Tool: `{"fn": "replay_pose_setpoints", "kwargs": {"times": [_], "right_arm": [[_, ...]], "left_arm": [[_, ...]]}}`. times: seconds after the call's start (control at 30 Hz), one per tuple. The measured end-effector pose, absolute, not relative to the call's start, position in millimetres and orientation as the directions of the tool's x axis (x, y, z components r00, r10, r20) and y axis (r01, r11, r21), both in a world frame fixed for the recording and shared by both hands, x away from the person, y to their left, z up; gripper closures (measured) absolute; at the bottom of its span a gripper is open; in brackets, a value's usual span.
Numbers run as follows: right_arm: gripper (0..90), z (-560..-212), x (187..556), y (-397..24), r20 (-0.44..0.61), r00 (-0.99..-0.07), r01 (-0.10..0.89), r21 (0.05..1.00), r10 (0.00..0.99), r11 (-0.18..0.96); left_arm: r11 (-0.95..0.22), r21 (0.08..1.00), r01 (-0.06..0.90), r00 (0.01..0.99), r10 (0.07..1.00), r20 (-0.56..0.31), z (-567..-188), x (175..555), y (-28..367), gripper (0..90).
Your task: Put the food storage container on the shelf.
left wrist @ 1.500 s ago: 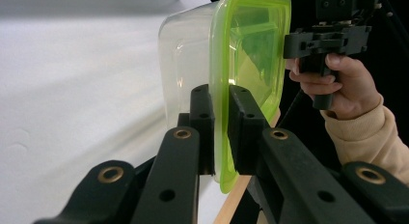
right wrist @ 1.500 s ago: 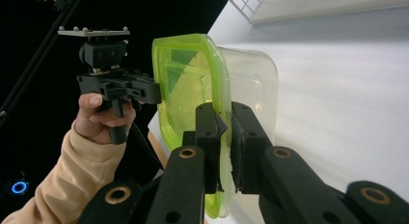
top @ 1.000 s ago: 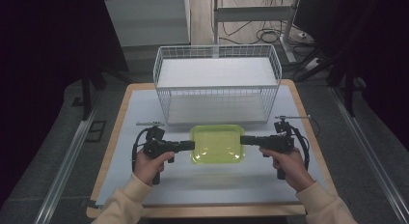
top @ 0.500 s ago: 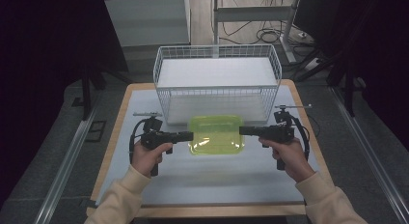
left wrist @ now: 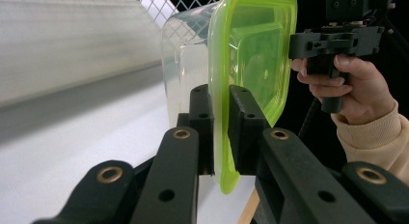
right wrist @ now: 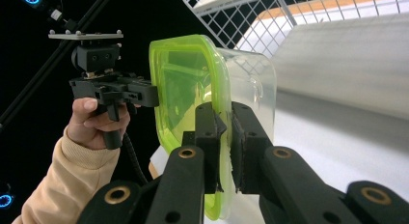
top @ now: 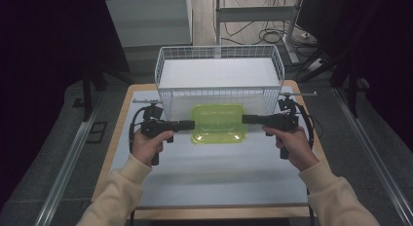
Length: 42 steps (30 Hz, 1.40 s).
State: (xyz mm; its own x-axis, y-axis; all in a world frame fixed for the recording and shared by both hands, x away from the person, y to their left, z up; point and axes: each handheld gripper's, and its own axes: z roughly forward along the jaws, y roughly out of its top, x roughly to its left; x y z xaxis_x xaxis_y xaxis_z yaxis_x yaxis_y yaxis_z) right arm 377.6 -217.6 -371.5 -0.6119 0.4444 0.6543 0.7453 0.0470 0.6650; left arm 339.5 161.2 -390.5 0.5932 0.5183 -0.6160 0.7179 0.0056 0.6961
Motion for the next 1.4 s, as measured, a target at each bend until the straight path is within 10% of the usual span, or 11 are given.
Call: {"fn": "replay_pose_setpoints", "kwargs": {"times": [1.4], "right_arm": [[82.9,-310.2,443.6,-206.5,0.642,-0.617,0.729,0.684,0.454,0.025]], "left_arm": [[0.003,0.709,0.705,0.582,0.568,-0.581,-322.9,402.9,167.3,81.4]]}}
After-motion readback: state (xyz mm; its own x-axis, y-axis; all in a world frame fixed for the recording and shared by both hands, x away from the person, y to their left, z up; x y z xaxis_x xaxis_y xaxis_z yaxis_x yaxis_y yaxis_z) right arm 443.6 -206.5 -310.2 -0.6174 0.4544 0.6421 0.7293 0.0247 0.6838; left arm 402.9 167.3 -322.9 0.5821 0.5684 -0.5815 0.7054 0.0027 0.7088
